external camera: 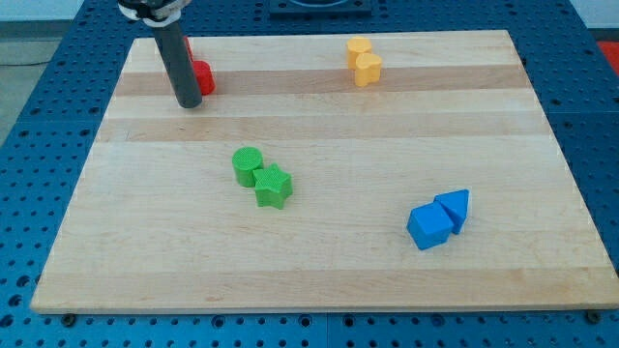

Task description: Push the red circle and the red star to the top left

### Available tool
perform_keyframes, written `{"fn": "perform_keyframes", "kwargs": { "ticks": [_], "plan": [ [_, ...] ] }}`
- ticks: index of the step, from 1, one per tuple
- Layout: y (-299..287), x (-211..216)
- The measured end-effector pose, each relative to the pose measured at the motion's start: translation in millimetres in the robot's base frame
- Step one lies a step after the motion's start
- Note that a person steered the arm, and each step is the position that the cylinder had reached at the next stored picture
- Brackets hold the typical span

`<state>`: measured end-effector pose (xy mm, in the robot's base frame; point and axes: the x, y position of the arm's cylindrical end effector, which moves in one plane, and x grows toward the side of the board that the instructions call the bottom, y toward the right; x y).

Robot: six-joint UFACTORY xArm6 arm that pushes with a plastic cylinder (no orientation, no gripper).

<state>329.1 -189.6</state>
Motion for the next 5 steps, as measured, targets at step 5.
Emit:
{"fn": "perform_keyframes", "kwargs": {
  "ticks": [5],
  "plan": [
    [23.9, -3.2]
  ]
}}
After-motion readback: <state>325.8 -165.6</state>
